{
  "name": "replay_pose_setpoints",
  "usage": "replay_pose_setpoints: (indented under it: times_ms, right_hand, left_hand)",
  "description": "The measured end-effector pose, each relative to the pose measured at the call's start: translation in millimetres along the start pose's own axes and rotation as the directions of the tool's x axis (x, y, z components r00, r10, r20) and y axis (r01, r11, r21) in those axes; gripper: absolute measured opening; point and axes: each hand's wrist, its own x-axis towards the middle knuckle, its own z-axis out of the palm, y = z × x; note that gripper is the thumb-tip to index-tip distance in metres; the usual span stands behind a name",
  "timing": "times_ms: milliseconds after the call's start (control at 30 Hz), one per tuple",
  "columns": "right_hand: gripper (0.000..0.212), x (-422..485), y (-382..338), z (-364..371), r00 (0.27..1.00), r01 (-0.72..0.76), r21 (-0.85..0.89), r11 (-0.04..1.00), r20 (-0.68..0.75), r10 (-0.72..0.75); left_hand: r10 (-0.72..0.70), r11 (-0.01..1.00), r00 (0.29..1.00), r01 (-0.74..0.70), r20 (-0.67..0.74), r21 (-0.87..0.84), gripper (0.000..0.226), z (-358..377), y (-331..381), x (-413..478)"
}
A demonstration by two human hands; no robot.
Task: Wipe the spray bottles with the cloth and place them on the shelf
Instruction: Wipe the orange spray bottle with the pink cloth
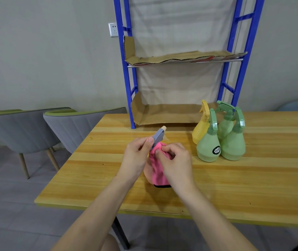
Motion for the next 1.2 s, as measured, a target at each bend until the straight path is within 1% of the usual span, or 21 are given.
replay_pose_setpoints:
  times_ms: [67, 133, 167, 200, 233, 333, 400, 467, 533, 600, 700, 800, 867, 900, 967, 1033, 1100, 1200]
  right_hand:
    - [0.011, 2, -2, -6, 0.995, -0.089, 0.096, 0.991, 0.049, 0.084]
    - [0.015, 7, -5, -12, 0.968, -0.232, 0.193, 0.953, 0.137, 0.208]
    - [0.017, 10, -6, -14, 0.95, -0.296, 0.224, 0.929, 0.173, 0.261]
    - [0.02, 11, -6, -15, 0.94, -0.325, 0.227, 0.918, 0.189, 0.286]
    - [0.021, 12, -5, -15, 0.945, -0.305, 0.197, 0.932, 0.18, 0.272]
    - [0.017, 5, -1, -9, 0.99, -0.112, 0.039, 0.993, 0.086, 0.109]
    - [0.009, -3, 0, -2, 1.0, 0.01, -0.042, 0.999, 0.02, -0.009]
    - [0.003, -7, 4, 3, 0.997, 0.079, -0.1, 0.992, -0.007, -0.081]
    - [0.003, -4, 5, 0, 0.999, 0.05, -0.031, 0.998, 0.005, -0.049]
    - [0.006, 2, 5, -6, 0.997, -0.038, 0.066, 0.997, 0.072, 0.033]
    - [0.01, 11, 3, -16, 0.975, -0.159, 0.124, 0.979, 0.173, 0.137]
    - [0.011, 9, -1, -24, 0.958, -0.238, 0.174, 0.956, 0.206, 0.201]
    - [0.012, 1, 2, -32, 0.959, -0.266, 0.231, 0.936, 0.165, 0.232]
    - [0.014, -2, 4, -38, 0.962, -0.268, 0.265, 0.926, 0.12, 0.244]
    - [0.016, -7, 8, -52, 0.969, -0.236, 0.32, 0.918, 0.004, 0.248]
    - [0.015, -7, 12, -65, 0.969, -0.166, 0.336, 0.927, -0.118, 0.216]
    - [0.015, -4, 16, -72, 0.966, -0.115, 0.298, 0.948, -0.188, 0.177]
    - [0.017, 2, 16, -70, 0.982, -0.055, 0.196, 0.979, -0.168, 0.089]
  left_hand:
    - [-0.009, 1.0, 1.0, 0.009, -0.004, 0.004, 0.034, -1, 0, 0]
    - [-0.015, 1.0, 1.0, 0.015, -0.002, 0.016, 0.031, -1, -1, 1]
    - [-0.015, 1.0, 1.0, 0.015, -0.004, 0.02, 0.031, -1, -1, 1]
    - [-0.016, 1.0, 1.0, 0.017, -0.009, 0.02, 0.031, 0, -1, 1]
    - [-0.019, 1.0, 1.0, 0.019, -0.016, 0.018, 0.031, 0, -1, 1]
    - [-0.01, 0.999, 1.0, 0.011, -0.029, 0.045, 0.034, 2, 0, 0]
    - [-0.017, 0.998, 0.999, 0.018, -0.029, 0.058, 0.037, 3, 1, 0]
    - [-0.021, 0.998, 1.0, 0.023, -0.021, 0.064, 0.038, 1, 0, 1]
    - [0.0, 0.997, 1.0, 0.0, -0.002, 0.075, 0.041, -1, -2, 1]
    - [0.025, 0.996, 0.999, -0.027, 0.024, 0.086, 0.04, -5, -4, 3]
    - [0.066, 0.983, 0.995, -0.079, 0.078, 0.166, 0.034, -11, -2, 9]
    - [0.04, 0.972, 0.99, -0.07, 0.136, 0.226, 0.03, -18, 4, 15]
    - [0.023, 0.959, 0.985, -0.069, 0.168, 0.274, 0.026, -21, 9, 16]
    - [0.034, 0.939, 0.986, -0.088, 0.164, 0.334, 0.026, -21, 10, 16]
    - [0.053, 0.864, 0.992, -0.104, 0.117, 0.492, 0.027, -21, 11, 17]
    - [0.064, 0.795, 0.995, -0.097, 0.076, 0.6, 0.028, -20, 11, 20]
    - [0.074, 0.76, 0.995, -0.104, 0.073, 0.641, 0.03, -19, 11, 20]
    - [0.094, 0.783, 0.993, -0.117, 0.07, 0.611, 0.03, -18, 10, 19]
